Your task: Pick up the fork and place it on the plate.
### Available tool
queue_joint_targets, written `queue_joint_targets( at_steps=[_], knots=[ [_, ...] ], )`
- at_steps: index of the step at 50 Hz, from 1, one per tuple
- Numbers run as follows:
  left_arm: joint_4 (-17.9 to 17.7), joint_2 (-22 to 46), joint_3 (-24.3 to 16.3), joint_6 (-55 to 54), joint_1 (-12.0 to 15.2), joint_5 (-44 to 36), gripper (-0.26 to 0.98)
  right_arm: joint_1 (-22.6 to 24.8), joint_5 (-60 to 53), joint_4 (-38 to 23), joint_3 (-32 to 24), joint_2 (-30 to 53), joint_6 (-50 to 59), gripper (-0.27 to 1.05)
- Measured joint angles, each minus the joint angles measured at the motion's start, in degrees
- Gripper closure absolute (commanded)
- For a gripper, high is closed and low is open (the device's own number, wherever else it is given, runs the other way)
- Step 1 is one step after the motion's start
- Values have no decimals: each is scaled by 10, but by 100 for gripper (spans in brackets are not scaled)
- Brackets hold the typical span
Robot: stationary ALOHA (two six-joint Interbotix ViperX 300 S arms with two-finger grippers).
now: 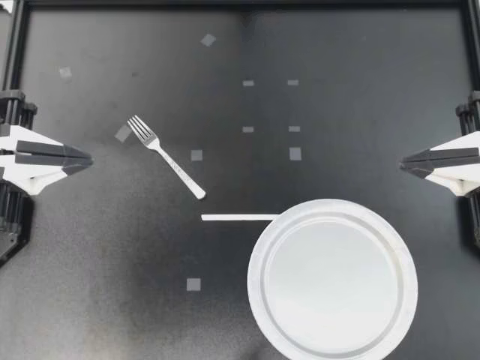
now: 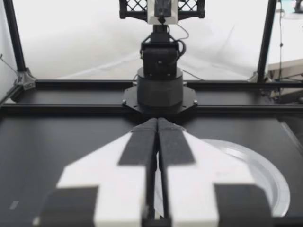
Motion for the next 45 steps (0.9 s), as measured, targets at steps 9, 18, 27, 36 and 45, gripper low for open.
queue_joint_targets(
  at_steps=[9,18,27,36,45],
  knots=[
    [-21,-36,37,-24,11,4,78,-1,8,4,22,-15,4,89],
    [-38,-59,-57,-27,16,187,78,-3,74,15,28,-36,7,89],
    [21,-37,-280,-20,83,547,78,-4,122,15,22,-34,8,89],
    [117,13,-403,65,91,732,78,-5,121,16,22,-34,8,89],
    [132,132,-475,174,91,838,78,-5,121,16,22,-33,8,89]
  ],
)
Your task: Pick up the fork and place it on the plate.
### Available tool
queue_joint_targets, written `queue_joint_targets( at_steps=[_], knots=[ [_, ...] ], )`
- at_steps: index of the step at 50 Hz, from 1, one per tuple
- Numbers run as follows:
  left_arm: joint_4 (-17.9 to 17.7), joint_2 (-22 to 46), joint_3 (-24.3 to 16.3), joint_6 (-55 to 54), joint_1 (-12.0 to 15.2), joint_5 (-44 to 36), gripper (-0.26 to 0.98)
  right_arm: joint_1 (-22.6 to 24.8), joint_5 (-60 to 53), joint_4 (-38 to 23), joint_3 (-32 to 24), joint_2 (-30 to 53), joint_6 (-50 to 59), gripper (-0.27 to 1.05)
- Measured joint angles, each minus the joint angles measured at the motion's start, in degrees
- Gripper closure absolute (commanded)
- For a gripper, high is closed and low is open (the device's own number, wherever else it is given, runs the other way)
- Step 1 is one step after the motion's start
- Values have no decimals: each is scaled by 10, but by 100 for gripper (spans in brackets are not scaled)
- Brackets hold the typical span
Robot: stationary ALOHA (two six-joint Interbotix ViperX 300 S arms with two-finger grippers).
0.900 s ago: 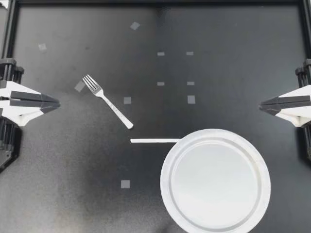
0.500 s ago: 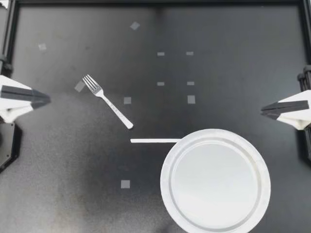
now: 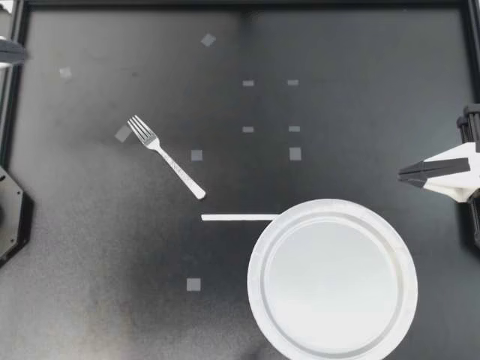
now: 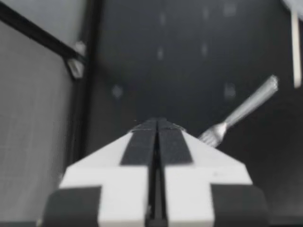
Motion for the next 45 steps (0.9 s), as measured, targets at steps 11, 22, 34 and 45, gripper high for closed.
queue_joint_targets(
  at_steps=[11,22,34,45],
  knots=[
    [-2,158,-30,127,5,51,77,0,11,4,0,0,11,89],
    [-81,267,20,216,17,49,52,0,34,5,0,-1,43,86],
    [-118,380,83,227,25,-7,2,-1,89,5,1,0,71,51],
    [-124,401,87,272,71,-80,9,-1,182,5,10,0,145,31]
  ],
)
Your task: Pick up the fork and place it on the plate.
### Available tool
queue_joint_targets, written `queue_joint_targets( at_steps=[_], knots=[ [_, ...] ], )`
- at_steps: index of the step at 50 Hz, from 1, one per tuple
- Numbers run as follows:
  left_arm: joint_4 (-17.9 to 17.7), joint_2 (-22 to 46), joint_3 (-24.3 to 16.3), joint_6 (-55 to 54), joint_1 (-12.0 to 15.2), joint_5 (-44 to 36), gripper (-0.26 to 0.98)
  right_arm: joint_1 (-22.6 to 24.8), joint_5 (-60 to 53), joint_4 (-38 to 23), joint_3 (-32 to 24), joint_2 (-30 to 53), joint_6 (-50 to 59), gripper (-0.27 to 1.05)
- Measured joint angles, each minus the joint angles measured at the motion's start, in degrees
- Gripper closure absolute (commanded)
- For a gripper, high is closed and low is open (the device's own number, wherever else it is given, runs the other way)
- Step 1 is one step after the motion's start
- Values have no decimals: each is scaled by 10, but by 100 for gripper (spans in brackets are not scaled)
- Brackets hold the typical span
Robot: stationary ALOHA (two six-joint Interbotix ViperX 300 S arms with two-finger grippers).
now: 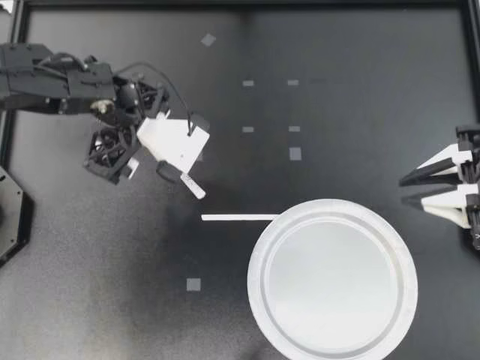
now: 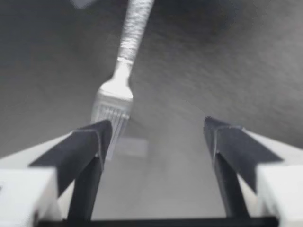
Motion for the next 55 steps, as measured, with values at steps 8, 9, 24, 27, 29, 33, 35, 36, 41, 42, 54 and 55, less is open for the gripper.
queue_joint_targets(
  at_steps=[8,9,24,27,29,33,35,36,41,42,54,55],
  knots=[
    [-49,37,7,40,13,-47,9,0,-2,0,18,-2,14,32],
    [-55,42,7,45,14,-53,9,0,-4,0,19,-2,13,32],
    [-87,79,20,73,25,-99,10,1,-24,0,26,-3,15,32],
    [-87,78,29,80,33,-112,10,0,-24,0,26,-3,15,32],
    [-87,78,35,84,41,-121,10,0,-24,0,26,-3,15,32],
    [-87,79,47,93,53,-147,10,0,-25,-1,26,-3,18,32],
    [-87,78,50,96,57,-158,10,0,-25,0,26,-3,21,32],
    [-87,79,51,96,58,-162,10,0,-25,0,26,-3,23,32],
    [-87,79,54,98,62,-178,10,0,-25,0,26,-3,25,32],
    [-87,79,54,98,62,-180,10,0,-26,0,26,-3,25,32],
    [-91,91,62,98,62,-185,12,0,-33,0,29,-3,26,32],
    [-91,92,63,98,62,-186,13,0,-33,0,29,-3,26,32]
  ],
)
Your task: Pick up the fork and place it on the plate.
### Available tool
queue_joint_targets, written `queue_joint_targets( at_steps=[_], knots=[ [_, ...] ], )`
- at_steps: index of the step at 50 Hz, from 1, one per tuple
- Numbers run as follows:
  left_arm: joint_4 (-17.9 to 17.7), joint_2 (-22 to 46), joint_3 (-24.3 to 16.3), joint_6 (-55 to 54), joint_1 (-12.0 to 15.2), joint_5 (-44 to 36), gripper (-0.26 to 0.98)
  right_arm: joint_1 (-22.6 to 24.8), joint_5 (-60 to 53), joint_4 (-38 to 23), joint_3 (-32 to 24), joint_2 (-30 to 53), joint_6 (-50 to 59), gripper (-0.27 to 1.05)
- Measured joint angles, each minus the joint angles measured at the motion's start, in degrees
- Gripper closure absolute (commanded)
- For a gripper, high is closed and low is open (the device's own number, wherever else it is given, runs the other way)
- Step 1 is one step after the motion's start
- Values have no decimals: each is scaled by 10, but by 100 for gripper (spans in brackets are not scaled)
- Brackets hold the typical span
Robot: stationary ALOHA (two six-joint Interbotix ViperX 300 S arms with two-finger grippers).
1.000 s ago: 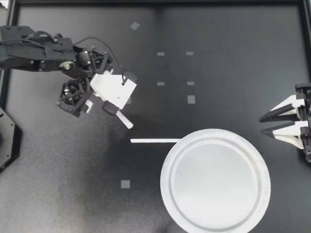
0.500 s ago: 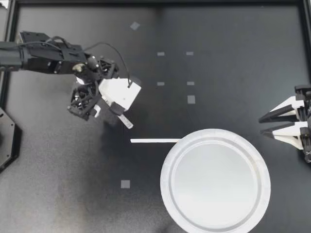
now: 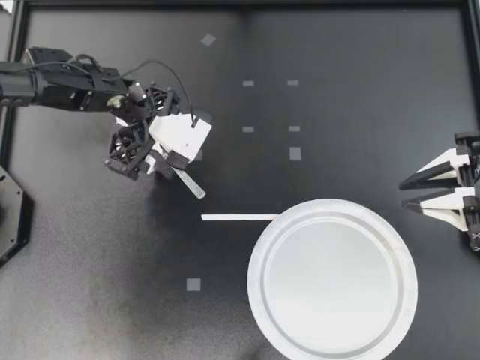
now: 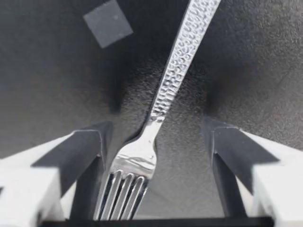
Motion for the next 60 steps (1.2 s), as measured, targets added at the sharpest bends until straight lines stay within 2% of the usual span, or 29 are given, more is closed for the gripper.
queue_joint_targets(
  at_steps=[26,31,46,52,55,60],
  knots=[
    [-4,7,5,0,0,-34,28,0,-4,0,4,0,0,32],
    [-3,7,5,0,0,-33,34,0,-4,0,4,0,0,32],
    [-4,4,5,0,0,-24,64,0,-6,0,5,0,-1,32],
    [-7,-22,5,-1,0,-18,65,0,-13,-5,5,0,-6,31],
    [-24,-40,1,-2,0,-14,65,-9,-16,-24,2,1,-11,30],
    [-99,-73,-18,1,0,-7,65,-49,-15,-82,-26,11,-36,29]
  ],
)
